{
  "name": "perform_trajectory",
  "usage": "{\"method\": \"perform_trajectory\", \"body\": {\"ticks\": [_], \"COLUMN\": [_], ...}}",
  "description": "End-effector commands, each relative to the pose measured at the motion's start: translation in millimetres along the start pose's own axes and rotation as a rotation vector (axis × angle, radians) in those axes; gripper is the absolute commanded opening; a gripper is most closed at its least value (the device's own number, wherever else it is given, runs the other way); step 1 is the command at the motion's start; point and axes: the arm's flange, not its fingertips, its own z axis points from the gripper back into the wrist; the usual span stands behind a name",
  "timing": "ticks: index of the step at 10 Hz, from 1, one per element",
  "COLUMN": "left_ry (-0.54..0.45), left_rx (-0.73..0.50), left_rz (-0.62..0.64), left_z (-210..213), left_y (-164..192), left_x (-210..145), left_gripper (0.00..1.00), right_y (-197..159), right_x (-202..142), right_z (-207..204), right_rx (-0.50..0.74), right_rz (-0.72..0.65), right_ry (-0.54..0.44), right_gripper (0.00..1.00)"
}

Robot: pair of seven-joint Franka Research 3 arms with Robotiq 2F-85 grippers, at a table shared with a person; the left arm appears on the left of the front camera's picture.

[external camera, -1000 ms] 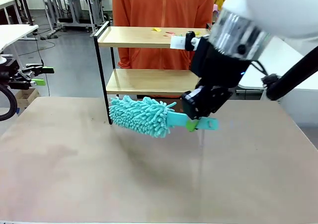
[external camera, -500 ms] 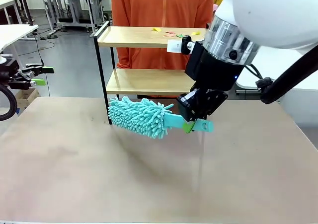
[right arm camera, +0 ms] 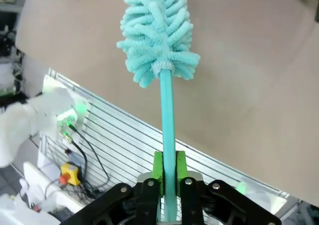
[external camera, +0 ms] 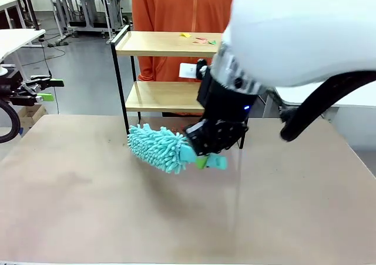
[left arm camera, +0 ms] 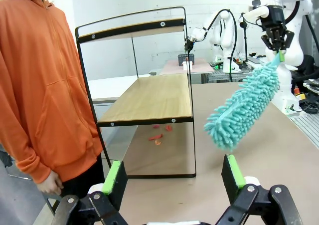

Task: Clean the shelf.
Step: Clean the specific section of the Shelf indicated by the human with the Duster.

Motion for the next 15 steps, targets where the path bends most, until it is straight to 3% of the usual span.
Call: {"method": "perform_trajectory", "body": {"ticks": [1, 3, 6, 10, 11, 12, 15], "left_ry": [0.001, 0.001, 0.001, 0.001, 0.001, 0.001, 0.001], "left_rx": [-0.001, -0.001, -0.001, -0.001, -0.001, -0.001, -0.001], "left_rz": [-0.003, -0.003, -0.003, -0.003, -0.003, -0.003, -0.003], "left_z": [1, 1, 1, 1, 1, 1, 1], "left_y": [0, 0, 0, 0, 0, 0, 0], "left_x": [2, 2, 2, 2, 2, 2, 2], "left_gripper": [1.0, 1.0, 1.0, 1.0, 1.0, 1.0, 1.0], "right_y": [27, 45, 69, 71, 71, 54, 52], "right_x": [15, 34, 58, 98, 103, 78, 86], "right_z": [-11, -30, -59, -83, -86, -77, -84], "right_rx": [-0.116, -0.06, -0.098, -0.204, -0.207, -0.148, -0.17], "right_rz": [-0.198, -0.201, -0.271, -0.291, -0.286, -0.252, -0.259], "right_ry": [-0.09, -0.106, -0.199, -0.261, -0.231, -0.217, -0.217], "right_gripper": [0.13, 0.13, 0.13, 0.13, 0.13, 0.13, 0.13]}}
